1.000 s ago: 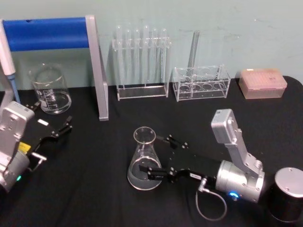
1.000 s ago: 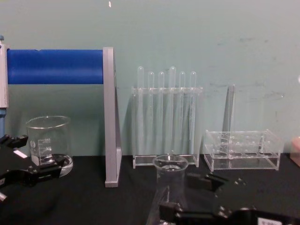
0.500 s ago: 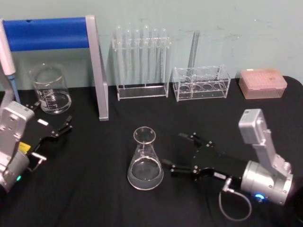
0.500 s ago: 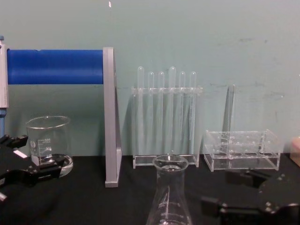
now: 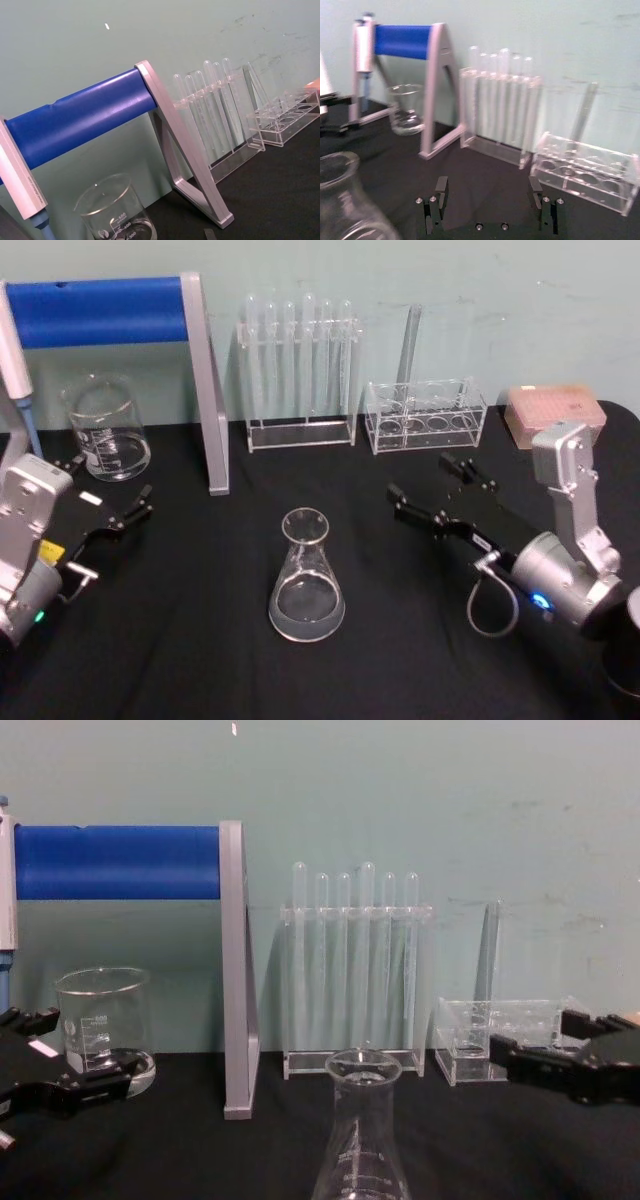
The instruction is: Grasp the erlenmeyer flask with one hand, shake it three times, then place it back.
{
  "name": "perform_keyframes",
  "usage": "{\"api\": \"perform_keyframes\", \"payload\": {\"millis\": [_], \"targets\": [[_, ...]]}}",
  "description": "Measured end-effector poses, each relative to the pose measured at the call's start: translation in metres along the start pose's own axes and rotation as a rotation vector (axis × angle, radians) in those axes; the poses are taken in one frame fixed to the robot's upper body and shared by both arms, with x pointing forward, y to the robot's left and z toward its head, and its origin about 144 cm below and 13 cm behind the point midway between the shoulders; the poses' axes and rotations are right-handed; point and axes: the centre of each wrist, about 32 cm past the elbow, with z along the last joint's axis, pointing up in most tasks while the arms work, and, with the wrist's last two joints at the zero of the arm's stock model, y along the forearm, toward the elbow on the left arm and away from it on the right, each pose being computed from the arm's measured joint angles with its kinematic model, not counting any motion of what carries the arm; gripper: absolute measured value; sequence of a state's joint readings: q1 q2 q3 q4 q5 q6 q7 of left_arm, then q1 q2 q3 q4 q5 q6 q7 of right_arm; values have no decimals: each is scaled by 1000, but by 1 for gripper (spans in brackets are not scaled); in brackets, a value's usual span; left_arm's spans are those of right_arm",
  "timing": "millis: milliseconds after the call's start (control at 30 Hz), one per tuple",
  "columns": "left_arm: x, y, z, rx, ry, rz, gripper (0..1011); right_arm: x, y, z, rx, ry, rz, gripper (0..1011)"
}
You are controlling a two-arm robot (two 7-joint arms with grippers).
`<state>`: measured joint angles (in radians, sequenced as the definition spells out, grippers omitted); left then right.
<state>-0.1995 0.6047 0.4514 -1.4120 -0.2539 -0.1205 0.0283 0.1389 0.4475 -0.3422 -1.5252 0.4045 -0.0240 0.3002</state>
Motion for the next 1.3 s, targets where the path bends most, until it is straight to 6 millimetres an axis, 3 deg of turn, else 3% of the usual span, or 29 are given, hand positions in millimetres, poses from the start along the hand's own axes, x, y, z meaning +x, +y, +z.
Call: {"api": "perform_keyframes", "payload": {"millis": [467,767,1300], "targets": [[0,0,0,0,0,0,1001,-21,39,-23,12,-134,-151,1000],[0,0,0,0,0,0,1001,-24,43,-27,-6,-222,-184,1000],[0,0,0,0,0,0,1001,-23,41,-27,-7,-228,-192,1000]]}}
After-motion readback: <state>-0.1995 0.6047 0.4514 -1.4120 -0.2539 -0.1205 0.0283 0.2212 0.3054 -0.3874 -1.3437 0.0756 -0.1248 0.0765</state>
